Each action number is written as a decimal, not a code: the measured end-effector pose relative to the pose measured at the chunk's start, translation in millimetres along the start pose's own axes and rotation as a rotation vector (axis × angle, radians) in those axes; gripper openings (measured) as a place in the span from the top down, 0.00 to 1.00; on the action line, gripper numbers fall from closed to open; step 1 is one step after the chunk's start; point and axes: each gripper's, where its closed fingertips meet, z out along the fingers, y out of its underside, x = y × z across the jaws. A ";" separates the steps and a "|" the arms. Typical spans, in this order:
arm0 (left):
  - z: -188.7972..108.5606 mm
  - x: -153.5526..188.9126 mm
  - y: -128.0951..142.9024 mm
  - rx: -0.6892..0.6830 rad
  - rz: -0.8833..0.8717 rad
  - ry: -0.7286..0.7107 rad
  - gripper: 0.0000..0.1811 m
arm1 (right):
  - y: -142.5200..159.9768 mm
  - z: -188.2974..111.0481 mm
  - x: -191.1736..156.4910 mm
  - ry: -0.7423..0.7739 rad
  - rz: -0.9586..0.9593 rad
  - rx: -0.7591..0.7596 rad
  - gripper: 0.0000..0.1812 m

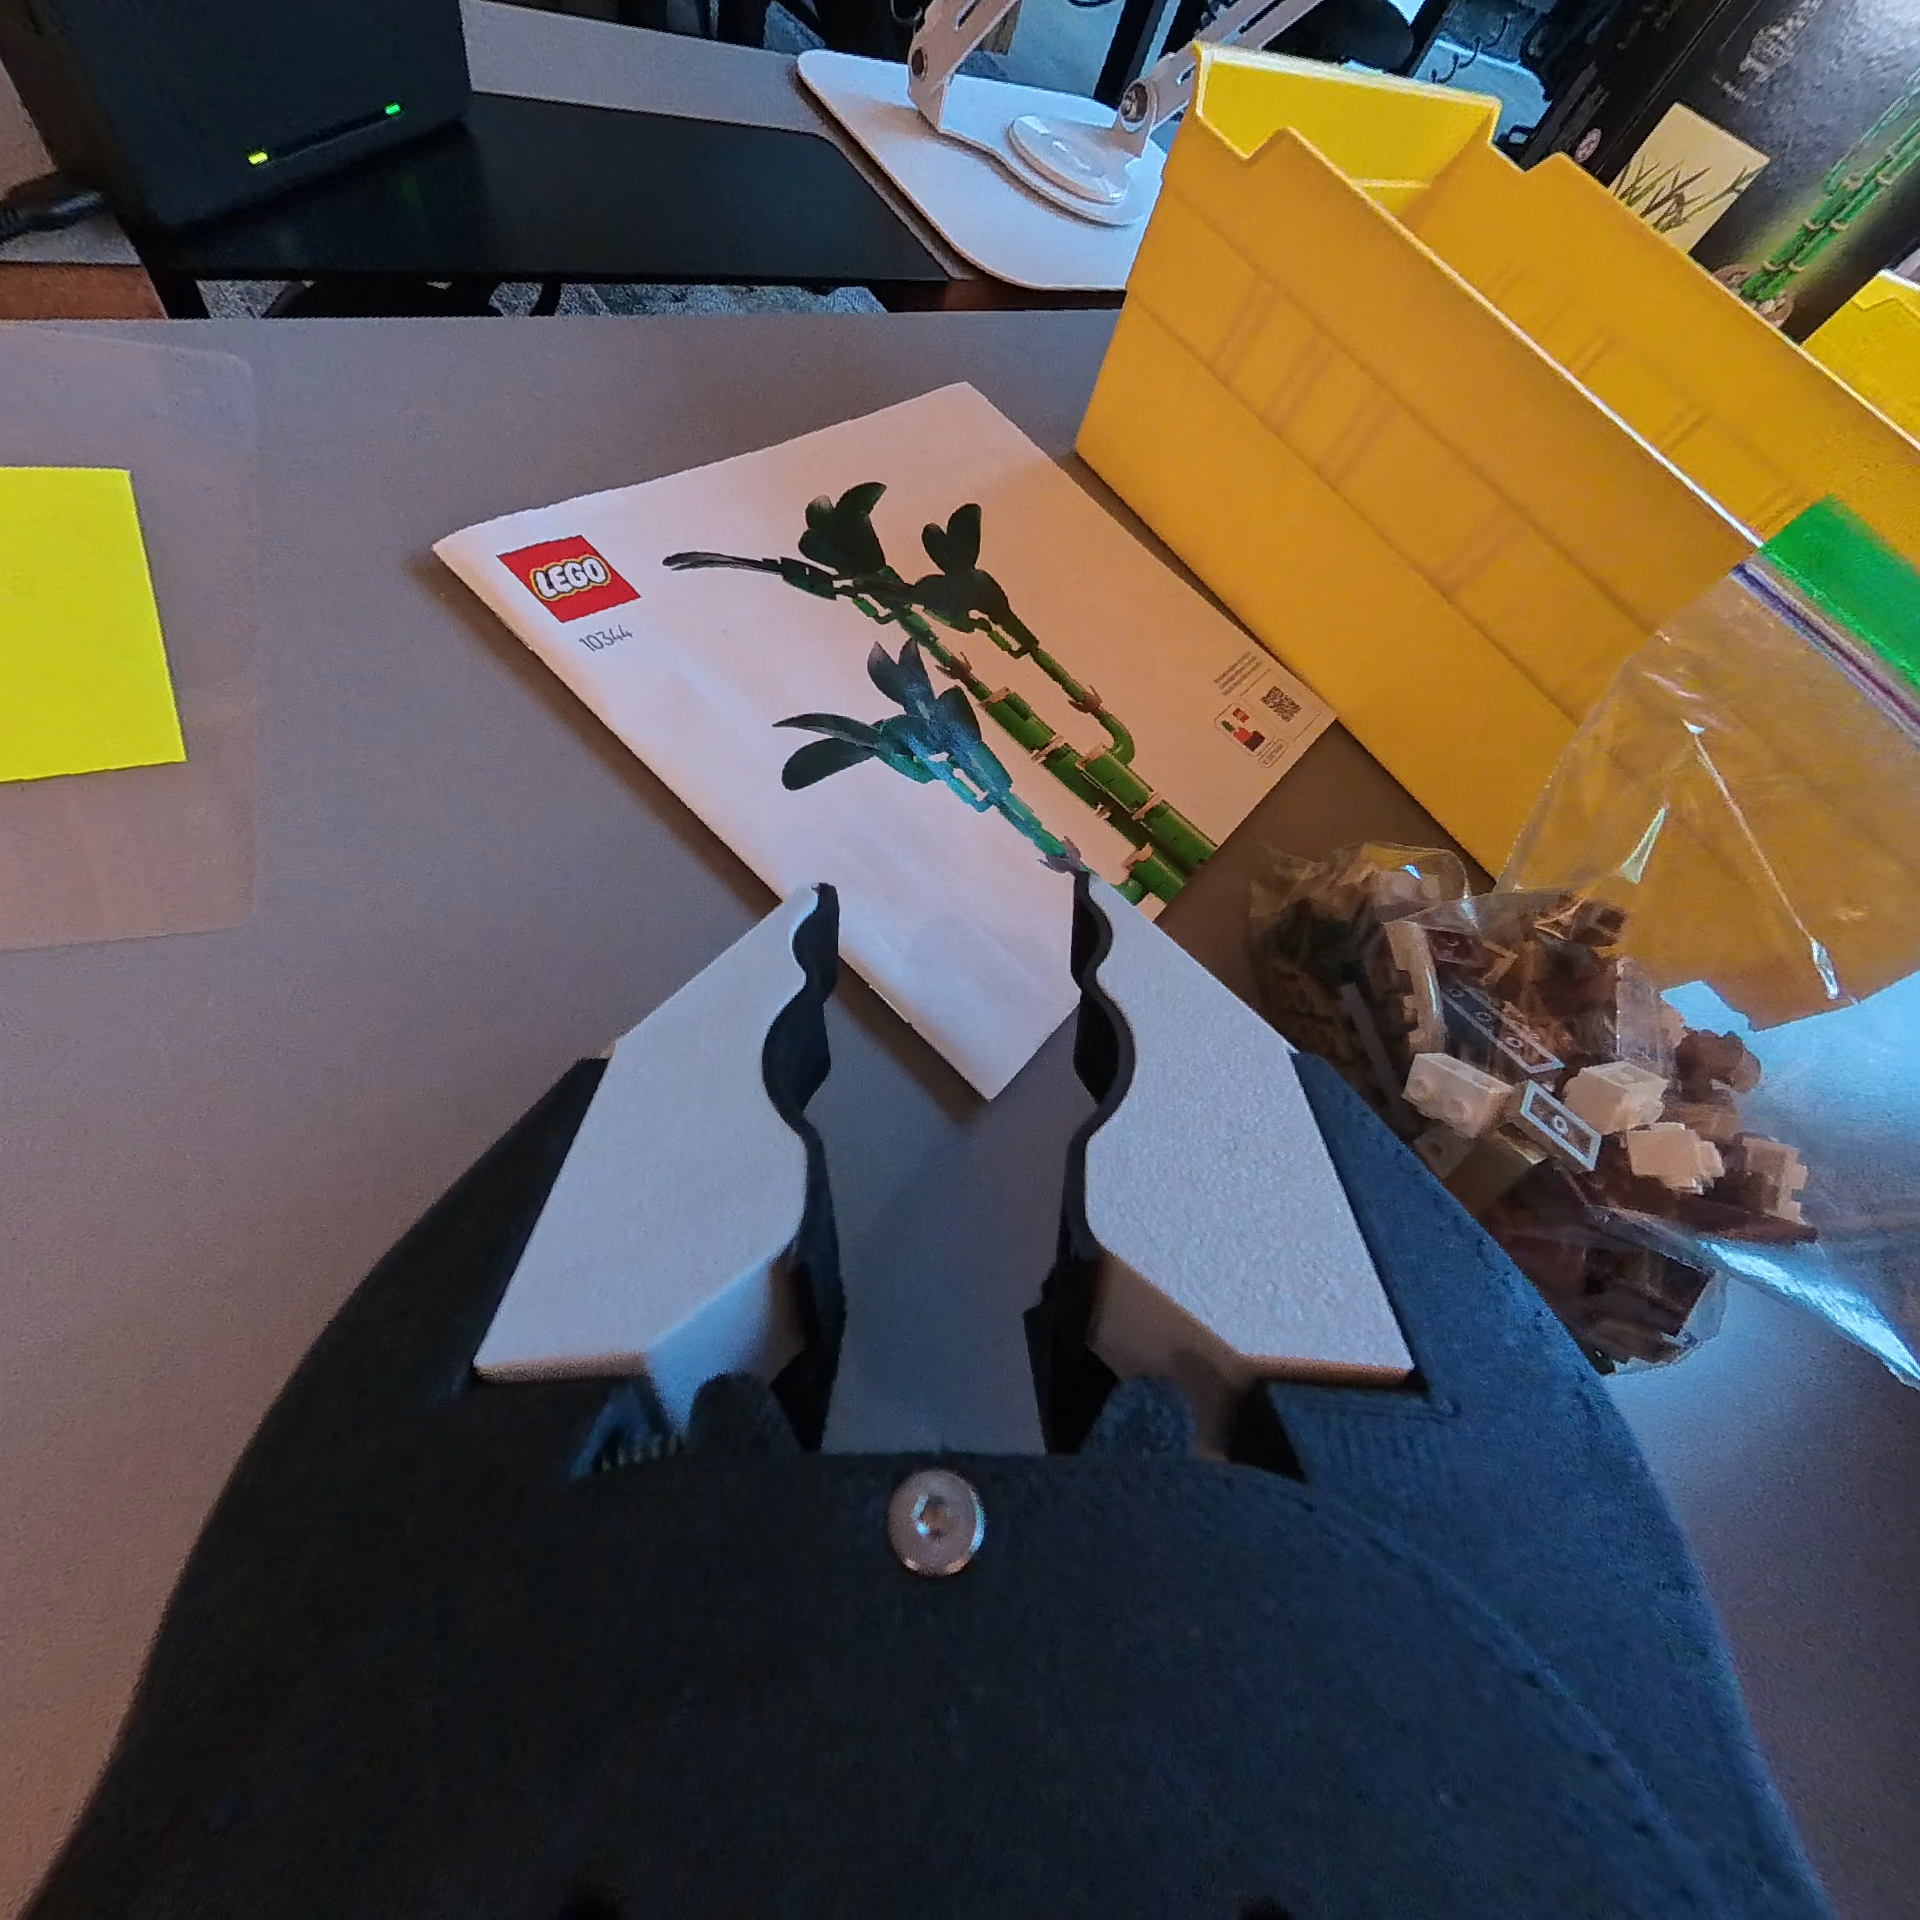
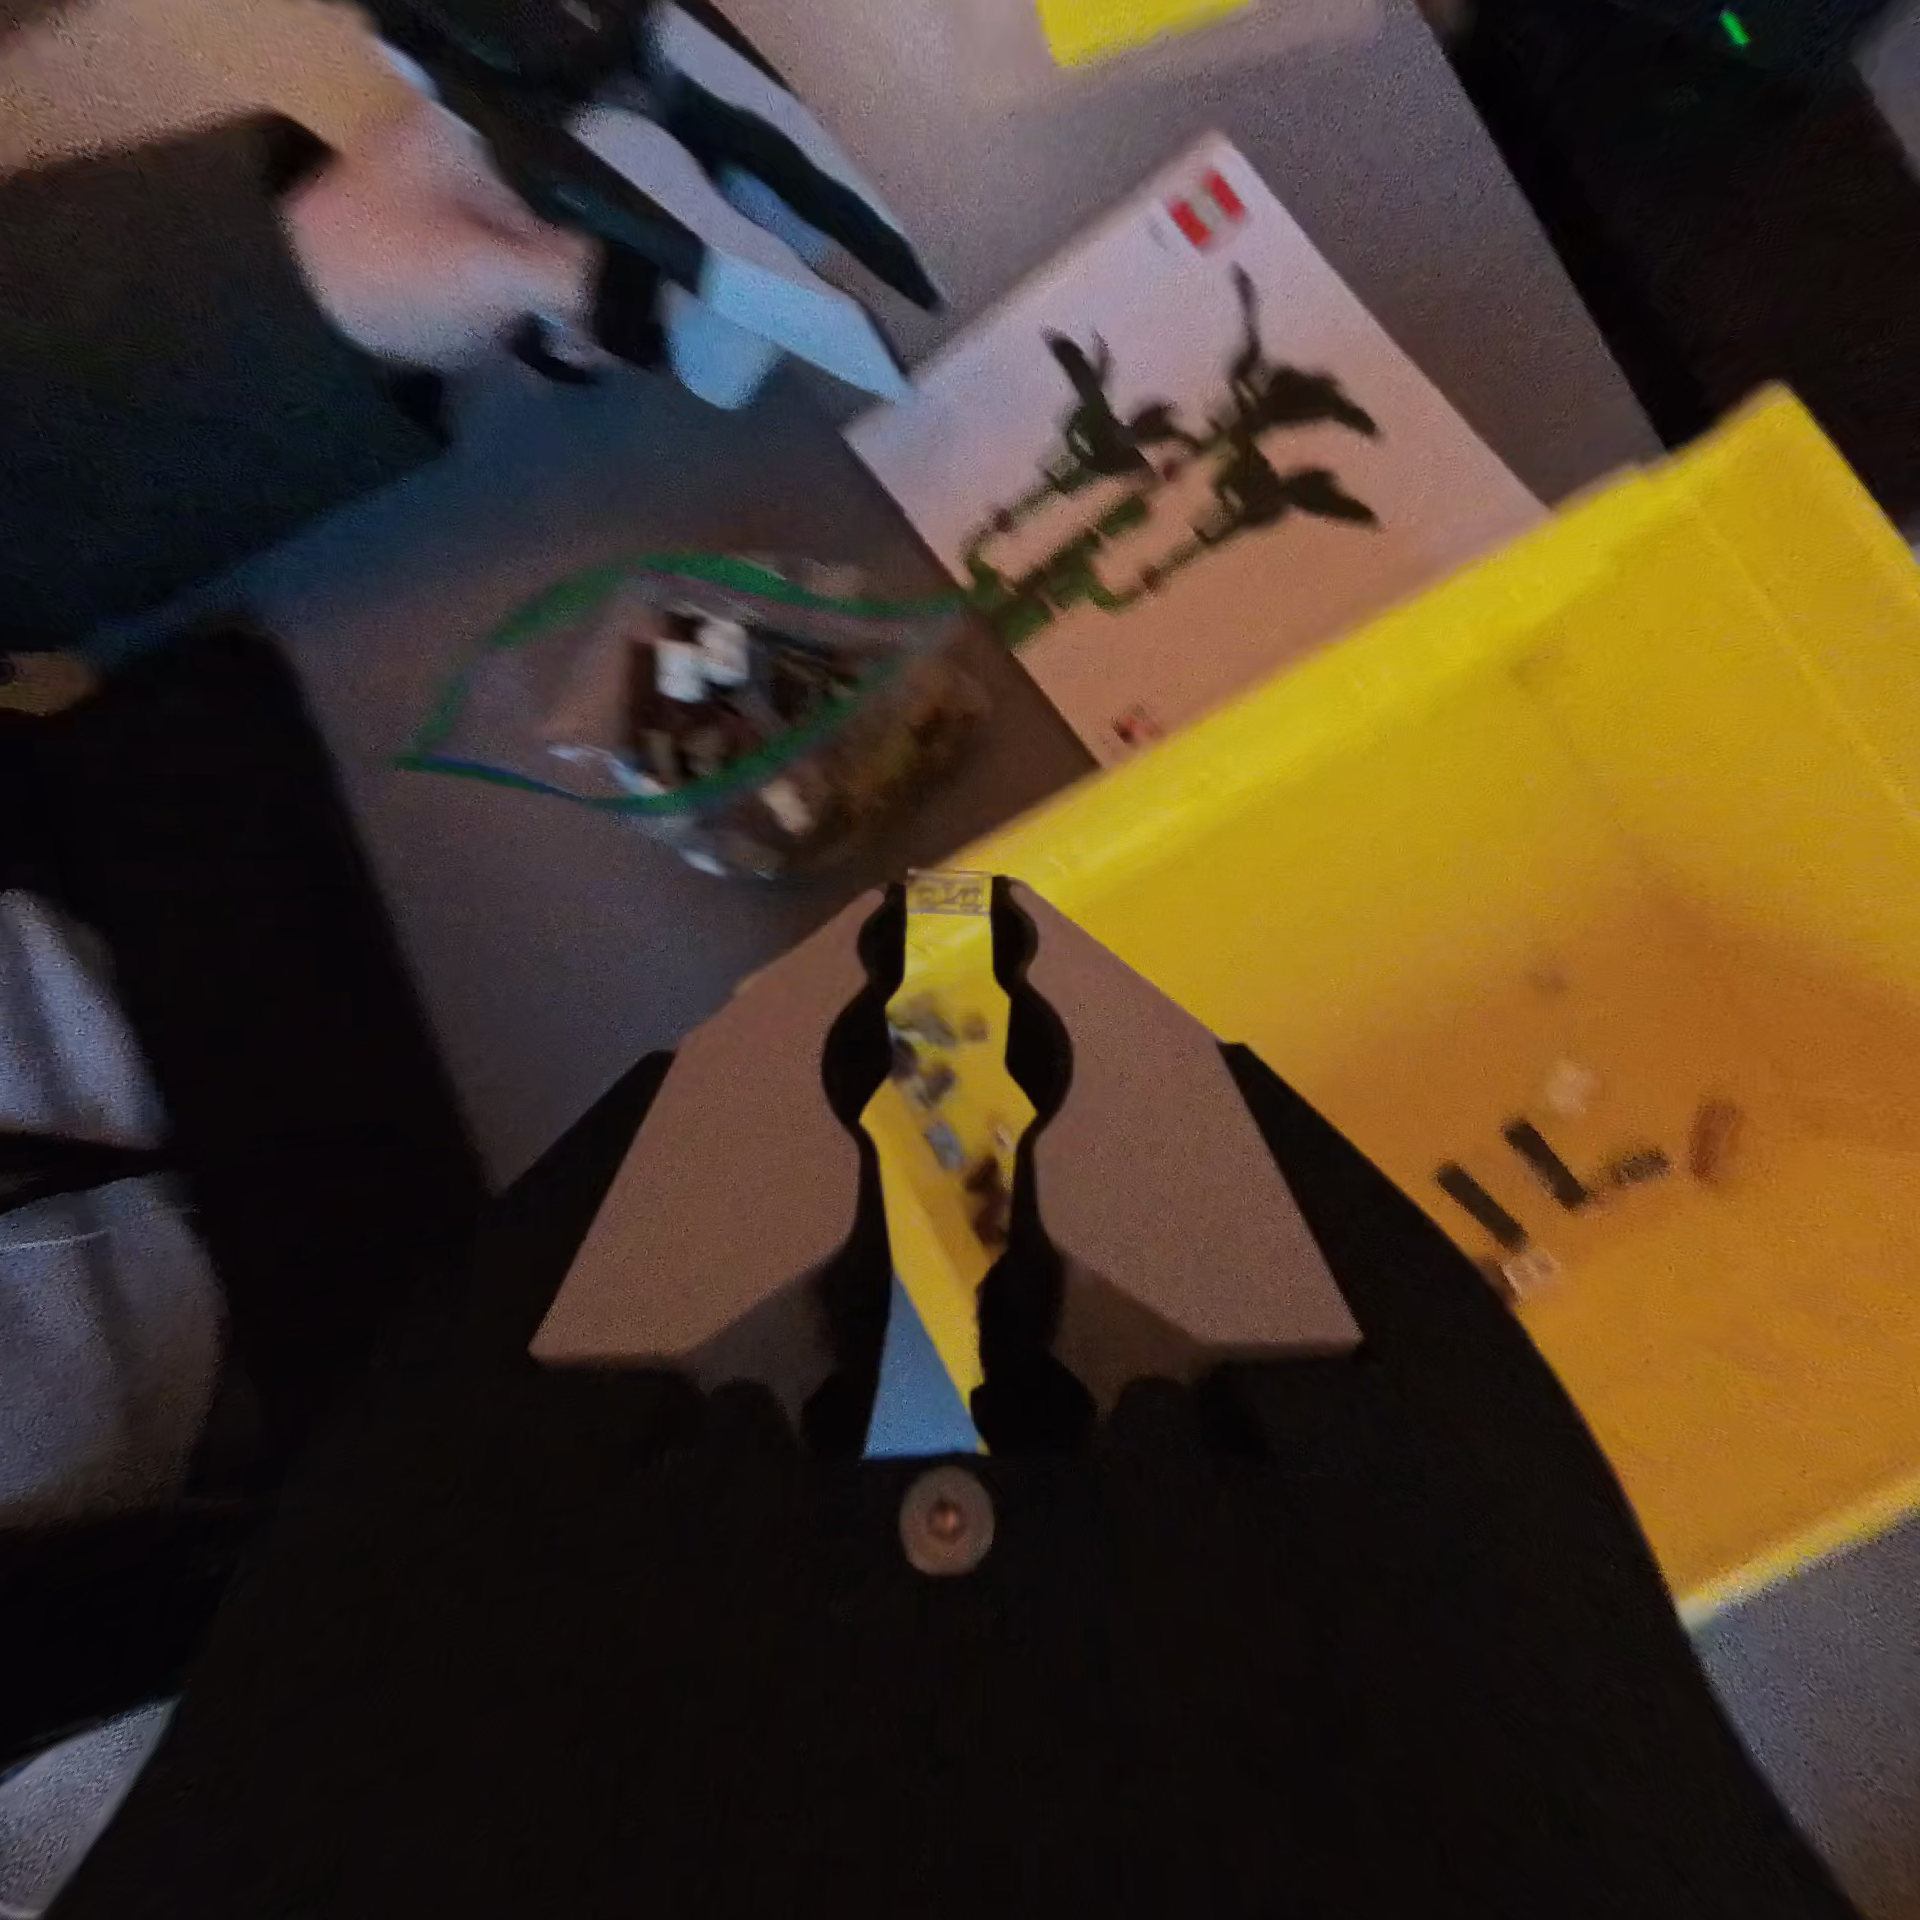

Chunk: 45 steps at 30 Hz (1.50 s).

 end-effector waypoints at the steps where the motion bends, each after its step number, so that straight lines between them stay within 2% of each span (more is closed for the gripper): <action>1: 0.1 0.1 0.1 -0.001 0.001 0.000 0.76 | -14.1 2.3 -23.8 -0.074 -0.046 0.041 0.91; 4: -1.1 0.2 -0.7 0.004 0.002 -0.002 0.76 | -22.9 29.9 -63.9 -0.175 -0.120 0.001 0.91; 6: -1.7 0.1 -1.3 0.007 0.001 -0.001 0.76 | -13.1 56.1 -62.7 -0.120 -0.175 -0.076 0.91; 8: -2.3 0.3 -1.9 0.010 0.000 0.000 0.76 | -2.5 71.8 -64.2 -0.126 -0.200 -0.137 0.85; 9: -2.6 0.5 -2.3 0.011 -0.001 0.002 0.76 | -0.7 70.8 -64.5 -0.133 -0.206 -0.146 0.84; 11: -3.0 0.6 -2.8 0.013 0.000 0.002 0.76 | -12.4 52.6 -54.6 -0.091 -0.212 -0.071 0.85; 12: -3.0 0.5 -2.9 0.013 -0.001 0.003 0.76 | -19.7 37.6 -42.8 -0.048 -0.211 -0.024 0.85; 14: -2.6 0.6 -2.5 0.011 -0.002 0.004 0.76 | -25.9 4.3 2.6 0.109 -0.183 0.040 0.85; 16: -2.0 0.8 -1.6 0.007 -0.003 0.006 0.76 | -10.4 -20.6 60.5 0.270 -0.131 0.007 0.82; 19: -1.1 1.8 -0.6 0.002 0.002 0.006 0.76 | 49.2 -19.4 123.2 0.323 -0.012 -0.270 0.75; 21: -0.7 2.0 -0.2 0.000 0.006 0.003 0.76 | 87.7 -2.2 141.1 0.279 0.029 -0.469 0.74; 23: -0.5 1.9 0.1 -0.001 0.007 0.002 0.76 | 119.1 11.3 153.2 0.266 -0.103 -0.664 0.71; 25: -0.3 1.4 0.4 -0.002 0.005 0.002 0.76 | 132.9 13.8 178.9 0.363 -0.387 -0.810 0.71; 27: -0.5 0.7 0.3 -0.002 0.003 0.000 0.76 | 137.3 24.3 183.5 0.334 -0.504 -0.851 0.73; 31: -0.4 -0.7 0.6 -0.004 -0.001 -0.001 0.76 | 138.1 39.1 182.7 0.237 -0.536 -0.865 0.74; 36: -0.1 -0.3 1.2 -0.008 0.009 -0.005 0.76 | 143.5 43.8 188.2 0.157 -0.505 -0.930 0.74; 40: 0.4 -0.3 1.7 -0.011 0.007 -0.003 0.76 | 149.1 44.1 179.9 0.066 -0.472 -0.978 0.84; 45: -0.4 -0.1 1.2 -0.009 0.008 -0.003 0.76 | 148.7 44.2 179.7 0.071 -0.434 -1.005 0.87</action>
